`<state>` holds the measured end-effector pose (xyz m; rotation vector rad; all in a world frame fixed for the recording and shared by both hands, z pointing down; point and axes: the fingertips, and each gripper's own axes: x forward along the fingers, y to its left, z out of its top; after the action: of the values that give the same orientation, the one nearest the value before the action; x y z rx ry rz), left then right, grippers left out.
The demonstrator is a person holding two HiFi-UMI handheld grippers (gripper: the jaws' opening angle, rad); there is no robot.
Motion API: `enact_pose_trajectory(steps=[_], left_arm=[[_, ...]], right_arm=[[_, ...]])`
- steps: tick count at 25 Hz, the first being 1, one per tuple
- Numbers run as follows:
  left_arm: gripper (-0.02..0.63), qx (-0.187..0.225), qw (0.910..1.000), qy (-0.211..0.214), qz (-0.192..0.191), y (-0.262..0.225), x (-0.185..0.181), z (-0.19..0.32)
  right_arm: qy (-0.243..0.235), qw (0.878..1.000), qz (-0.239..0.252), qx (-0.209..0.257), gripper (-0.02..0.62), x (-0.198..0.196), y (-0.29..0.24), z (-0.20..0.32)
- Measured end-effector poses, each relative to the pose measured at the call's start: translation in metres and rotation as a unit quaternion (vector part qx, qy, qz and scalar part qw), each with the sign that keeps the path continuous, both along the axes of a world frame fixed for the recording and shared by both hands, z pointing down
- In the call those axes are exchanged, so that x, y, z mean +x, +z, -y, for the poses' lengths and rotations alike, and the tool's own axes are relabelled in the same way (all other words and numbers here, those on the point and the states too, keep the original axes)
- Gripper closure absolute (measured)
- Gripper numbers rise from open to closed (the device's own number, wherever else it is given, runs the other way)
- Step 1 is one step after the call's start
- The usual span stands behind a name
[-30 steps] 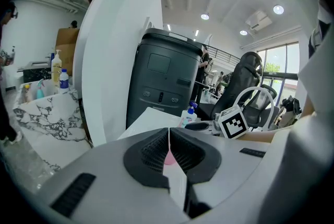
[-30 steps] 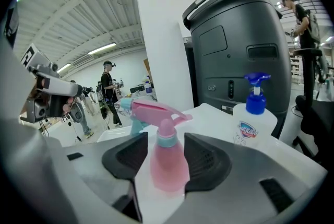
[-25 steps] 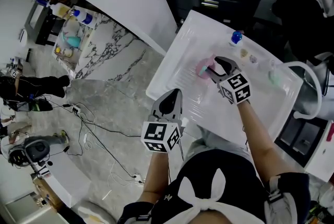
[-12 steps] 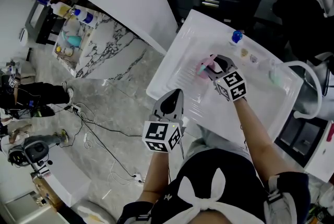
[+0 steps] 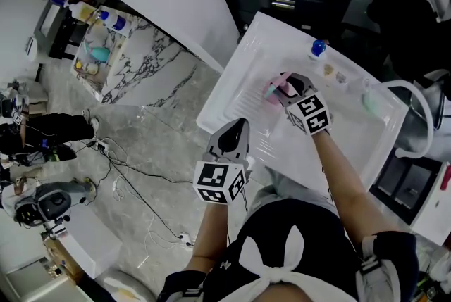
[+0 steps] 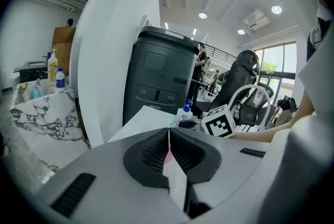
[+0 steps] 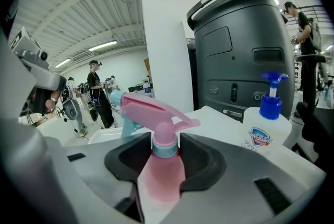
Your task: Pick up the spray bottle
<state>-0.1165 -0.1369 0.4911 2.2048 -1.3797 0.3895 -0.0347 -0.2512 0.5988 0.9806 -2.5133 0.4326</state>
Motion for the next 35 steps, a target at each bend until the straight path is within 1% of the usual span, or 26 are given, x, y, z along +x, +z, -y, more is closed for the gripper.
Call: enact_pose_trajectory(steps=[22,35], left_arm=[[0.574,0.006,0.9999,0.012,0.006,-0.002,0.015,-0.009],[0.574,0.027,0.9996,0.011,0.007,-0.018,0.017,-0.005]], right_arm=[[-0.005,1.0,-0.013,0.002,0.433,0.001,-0.006,-0.007],[-0.004,1.0,-0.005,0.026,0.439,0.003,-0.032,-0.013]])
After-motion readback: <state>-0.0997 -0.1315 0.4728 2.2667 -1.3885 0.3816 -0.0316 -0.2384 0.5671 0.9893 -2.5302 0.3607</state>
